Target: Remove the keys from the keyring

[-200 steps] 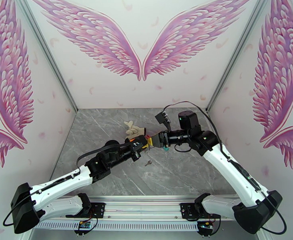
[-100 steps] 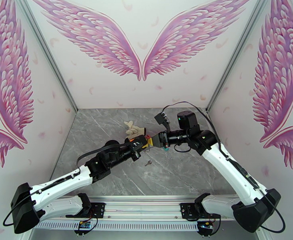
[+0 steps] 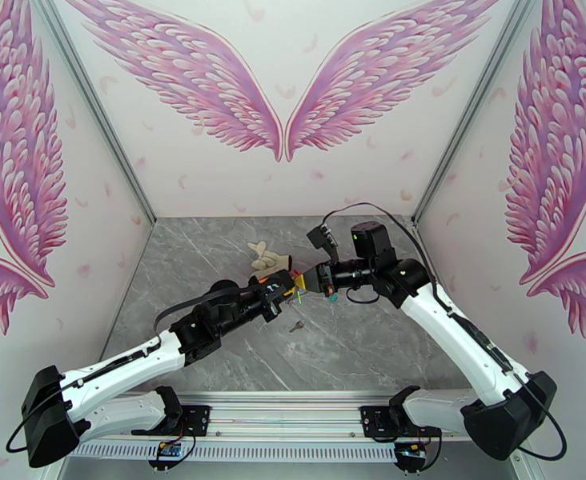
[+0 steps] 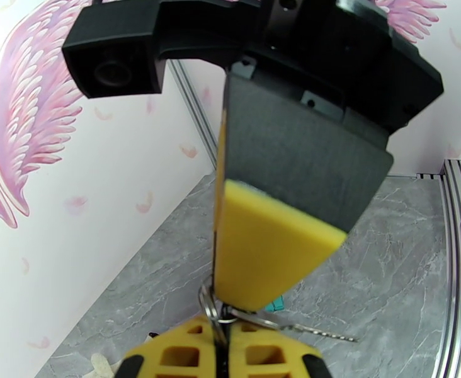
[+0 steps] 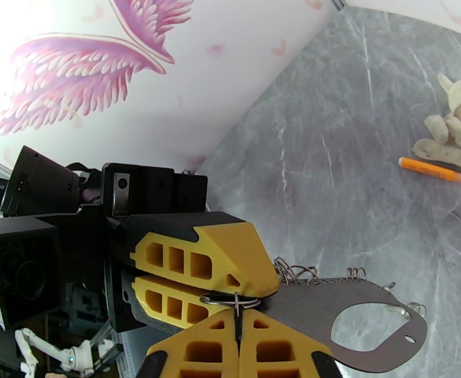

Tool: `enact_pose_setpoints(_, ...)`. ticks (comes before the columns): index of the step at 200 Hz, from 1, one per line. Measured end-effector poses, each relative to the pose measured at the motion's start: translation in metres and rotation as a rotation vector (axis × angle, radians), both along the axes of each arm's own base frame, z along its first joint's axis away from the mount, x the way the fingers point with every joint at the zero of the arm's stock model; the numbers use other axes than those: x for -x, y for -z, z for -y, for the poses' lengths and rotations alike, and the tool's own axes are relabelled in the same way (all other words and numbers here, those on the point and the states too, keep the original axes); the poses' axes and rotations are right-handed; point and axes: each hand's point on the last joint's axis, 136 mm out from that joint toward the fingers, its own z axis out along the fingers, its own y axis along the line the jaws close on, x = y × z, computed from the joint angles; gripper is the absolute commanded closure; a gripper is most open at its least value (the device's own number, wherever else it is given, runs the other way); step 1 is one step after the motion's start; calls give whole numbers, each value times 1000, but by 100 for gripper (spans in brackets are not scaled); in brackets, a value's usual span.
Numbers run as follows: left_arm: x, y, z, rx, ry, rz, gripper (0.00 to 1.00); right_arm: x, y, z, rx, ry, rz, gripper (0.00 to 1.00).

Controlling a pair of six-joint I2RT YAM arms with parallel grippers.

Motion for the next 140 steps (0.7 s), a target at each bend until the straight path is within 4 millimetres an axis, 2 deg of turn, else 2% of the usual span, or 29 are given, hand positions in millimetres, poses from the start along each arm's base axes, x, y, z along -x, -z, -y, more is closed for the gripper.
enact_pose_setpoints(73,5,-2,4,14,33,-8,94,11,-4,11,4,39,161,100)
enact_pose_setpoints(140,9,-4,6,42,56,-38,94,18,-6,13,15,32,305,100)
